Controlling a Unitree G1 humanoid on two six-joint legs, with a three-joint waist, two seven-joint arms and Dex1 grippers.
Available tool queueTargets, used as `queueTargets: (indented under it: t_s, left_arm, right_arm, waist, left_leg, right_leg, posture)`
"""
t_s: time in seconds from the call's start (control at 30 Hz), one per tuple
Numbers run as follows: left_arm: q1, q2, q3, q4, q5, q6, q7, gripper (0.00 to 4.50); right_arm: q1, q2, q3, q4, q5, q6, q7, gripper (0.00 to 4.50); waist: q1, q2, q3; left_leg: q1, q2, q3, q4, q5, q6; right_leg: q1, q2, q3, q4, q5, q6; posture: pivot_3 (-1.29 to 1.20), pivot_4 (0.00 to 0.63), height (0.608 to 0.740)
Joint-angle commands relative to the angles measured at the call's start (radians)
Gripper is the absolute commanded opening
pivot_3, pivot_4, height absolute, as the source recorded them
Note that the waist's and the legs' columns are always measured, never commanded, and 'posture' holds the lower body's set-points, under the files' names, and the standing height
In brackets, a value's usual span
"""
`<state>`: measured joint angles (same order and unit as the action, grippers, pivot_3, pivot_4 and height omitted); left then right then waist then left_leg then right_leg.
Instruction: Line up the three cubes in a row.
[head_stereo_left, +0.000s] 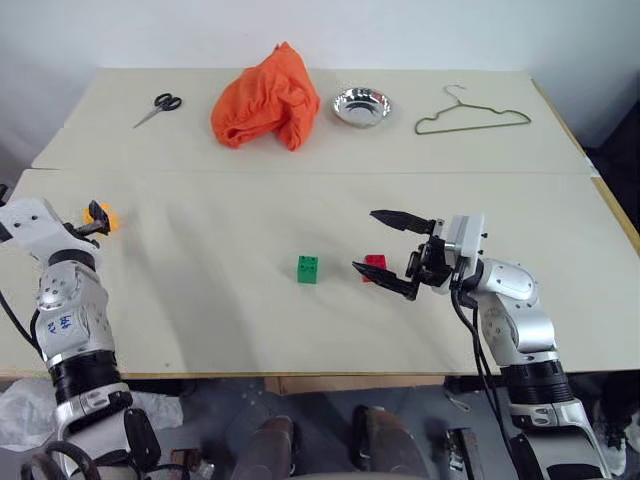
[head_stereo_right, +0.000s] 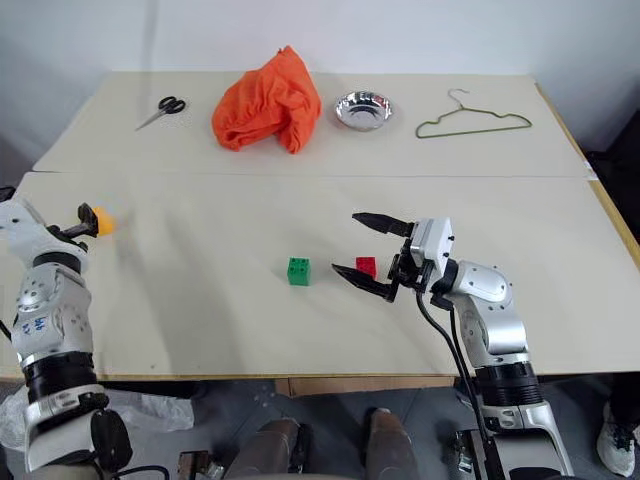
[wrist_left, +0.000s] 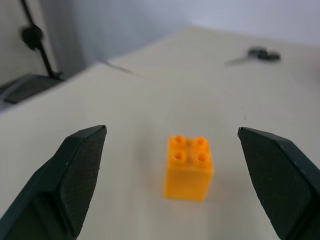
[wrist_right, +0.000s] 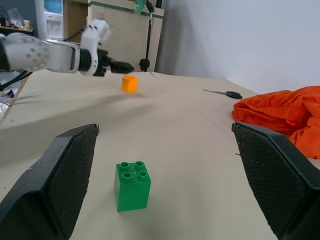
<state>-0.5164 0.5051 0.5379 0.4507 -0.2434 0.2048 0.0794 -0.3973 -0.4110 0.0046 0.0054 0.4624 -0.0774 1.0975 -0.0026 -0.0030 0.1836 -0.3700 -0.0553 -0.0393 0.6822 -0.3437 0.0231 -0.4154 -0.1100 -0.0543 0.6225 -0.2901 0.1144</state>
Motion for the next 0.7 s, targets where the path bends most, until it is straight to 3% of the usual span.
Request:
queueTargets:
  t_s: [0.03,0.3,0.4,0.63,0.7]
  left_arm:
    - [-0.069,0.072,-0.027,0.141,0.029,-0.087,-0.067,4.48]
    - [-0.162,0.137,-0.071,0.374,0.028,-0.124,-0.153,4.48]
    - [-0.155,0.142,-0.070,0.375,0.007,-0.123,-0.184,3.90]
    - [-0.154,0.154,-0.082,0.413,0.012,-0.186,-0.237,1.71]
    - [-0.145,0.148,-0.079,0.403,-0.012,-0.229,-0.311,1.47]
  right_arm:
    - [0.021,-0.006,-0.008,-0.065,0.009,0.002,-0.017,4.50]
    - [0.077,-0.009,-0.009,-0.125,0.007,0.013,-0.051,4.50]
    - [0.084,-0.010,-0.011,-0.136,0.005,0.012,-0.061,4.50]
    - [0.101,-0.014,-0.020,-0.136,-0.002,-0.009,-0.077,4.50]
    - [0.106,-0.017,-0.019,-0.134,-0.008,-0.017,-0.073,4.50]
  waist:
    - [0.000,0.000,0.000]
    - [0.002,0.000,0.000]
    - [0.002,0.000,0.000]
    - [0.002,0.000,0.000]
    - [0.001,0.000,0.000]
  left_leg:
    - [0.000,0.000,0.000,0.000,0.000,0.000]
    - [0.000,0.000,-0.001,0.001,0.000,0.000]
    - [0.000,0.000,-0.001,0.001,0.000,0.000]
    - [0.000,0.000,-0.001,0.001,0.000,0.000]
    - [0.000,0.000,-0.001,0.001,0.000,0.000]
  right_leg:
    - [0.000,0.000,-0.001,0.000,0.000,0.000]
    - [0.001,-0.002,-0.004,0.000,0.000,0.000]
    - [0.001,-0.002,-0.004,0.000,0.000,0.000]
    - [0.001,-0.003,-0.004,0.000,0.000,0.000]
    - [0.001,-0.003,-0.004,0.000,0.000,0.000]
  posture:
    - [0.00,0.150,0.740]
    - [0.00,0.150,0.740]
    - [0.00,0.150,0.740]
    - [0.00,0.150,0.740]
    - [0.00,0.150,0.740]
